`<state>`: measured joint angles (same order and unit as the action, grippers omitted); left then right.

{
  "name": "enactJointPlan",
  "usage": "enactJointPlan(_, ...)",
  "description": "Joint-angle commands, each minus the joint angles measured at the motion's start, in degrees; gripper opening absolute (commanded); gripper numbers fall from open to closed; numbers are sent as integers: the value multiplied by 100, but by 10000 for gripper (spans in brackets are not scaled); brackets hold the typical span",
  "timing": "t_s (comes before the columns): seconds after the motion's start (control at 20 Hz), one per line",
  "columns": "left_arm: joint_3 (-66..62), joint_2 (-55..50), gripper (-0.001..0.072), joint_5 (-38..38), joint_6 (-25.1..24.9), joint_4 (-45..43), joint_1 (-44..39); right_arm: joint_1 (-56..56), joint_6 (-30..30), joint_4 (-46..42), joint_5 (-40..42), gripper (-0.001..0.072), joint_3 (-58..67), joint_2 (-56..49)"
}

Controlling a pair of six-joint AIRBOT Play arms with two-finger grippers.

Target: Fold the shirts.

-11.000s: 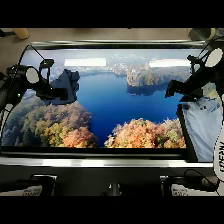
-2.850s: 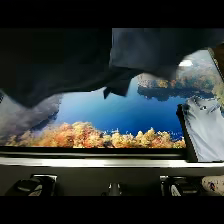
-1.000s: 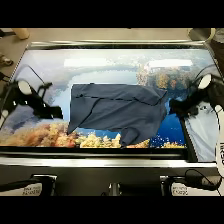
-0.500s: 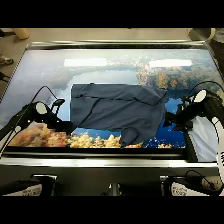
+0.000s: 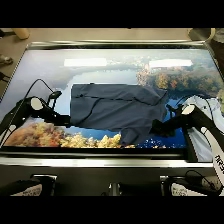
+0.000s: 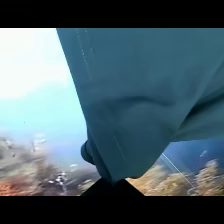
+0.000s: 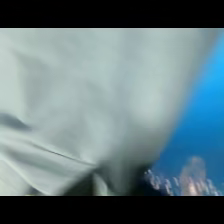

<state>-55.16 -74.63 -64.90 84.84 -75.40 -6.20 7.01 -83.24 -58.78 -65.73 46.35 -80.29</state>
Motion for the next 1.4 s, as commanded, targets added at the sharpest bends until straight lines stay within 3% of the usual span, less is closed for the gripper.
enactJointPlan(0.0,-317,315,20,-162,-4,-83,20,-208,39,216,586,20,74,109)
enactJointPlan(0.1,-1047,754,19,-164,-2,-136,146,-55,120,153,223,19,894,601)
enactJointPlan(0.25,-3355,1427,20,-151,26,-190,667,310,122,-76,138,18,2918,1714)
enactJointPlan(0.4,-5805,1818,20,-168,586,-763,1346,522,-105,-920,688,18,5007,2822)
enactJointPlan(0.5,-6557,2144,20,-170,911,-791,1646,522,-455,-1314,927,18,5626,3414)
enactJointPlan(0.7,-6166,2861,21,-122,927,-411,1648,522,-566,-1357,763,19,5727,4164)
enactJointPlan(0.95,-5947,2763,20,-295,774,-413,1648,522,-568,-1526,-181,19,5727,3956)
enactJointPlan(1.2,-4437,1910,21,-951,636,-409,1569,520,-634,-1567,-2518,19,5648,2168)
enactJointPlan(1.35,-3053,1126,21,-422,317,-365,1303,448,-625,-1554,-2159,18,5195,785)
